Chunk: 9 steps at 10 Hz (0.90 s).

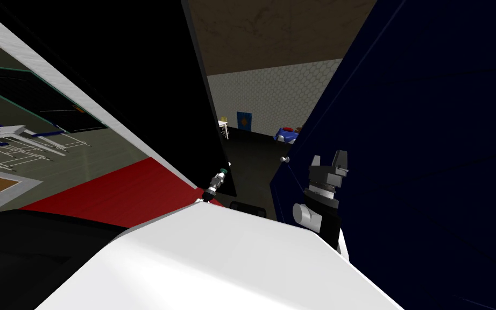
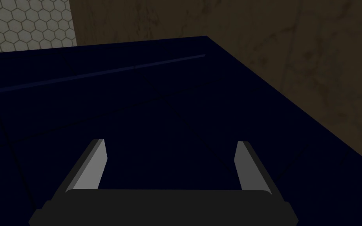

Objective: Push the door open

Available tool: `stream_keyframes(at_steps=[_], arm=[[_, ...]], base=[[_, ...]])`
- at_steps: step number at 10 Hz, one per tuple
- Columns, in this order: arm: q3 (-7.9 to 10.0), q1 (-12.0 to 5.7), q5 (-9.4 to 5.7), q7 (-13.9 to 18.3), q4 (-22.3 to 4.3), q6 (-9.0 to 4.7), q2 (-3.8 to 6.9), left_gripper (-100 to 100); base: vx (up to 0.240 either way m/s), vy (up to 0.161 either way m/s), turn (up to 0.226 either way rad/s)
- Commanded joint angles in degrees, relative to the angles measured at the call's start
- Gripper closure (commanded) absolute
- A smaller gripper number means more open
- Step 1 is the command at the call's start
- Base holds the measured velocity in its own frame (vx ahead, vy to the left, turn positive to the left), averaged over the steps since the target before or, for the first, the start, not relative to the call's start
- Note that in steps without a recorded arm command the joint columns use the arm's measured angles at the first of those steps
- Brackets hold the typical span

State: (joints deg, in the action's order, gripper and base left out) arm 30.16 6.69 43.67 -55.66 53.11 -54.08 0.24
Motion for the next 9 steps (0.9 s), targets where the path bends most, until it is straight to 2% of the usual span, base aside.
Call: stream_keyframes(at_steps=[1,3,9], arm=[[0.00,0.01,0.00,0.01,-0.01,0.00,0.01,100],[0.00,0.01,0.00,0.01,-0.01,0.00,0.01,100],[-0.27,-0.81,-4.81,8.19,-0.74,-0.11,0.90,100]], base=[[0.000,0.000,0.000],[0.000,0.000,0.000],[0.021,0.011,-0.048]])
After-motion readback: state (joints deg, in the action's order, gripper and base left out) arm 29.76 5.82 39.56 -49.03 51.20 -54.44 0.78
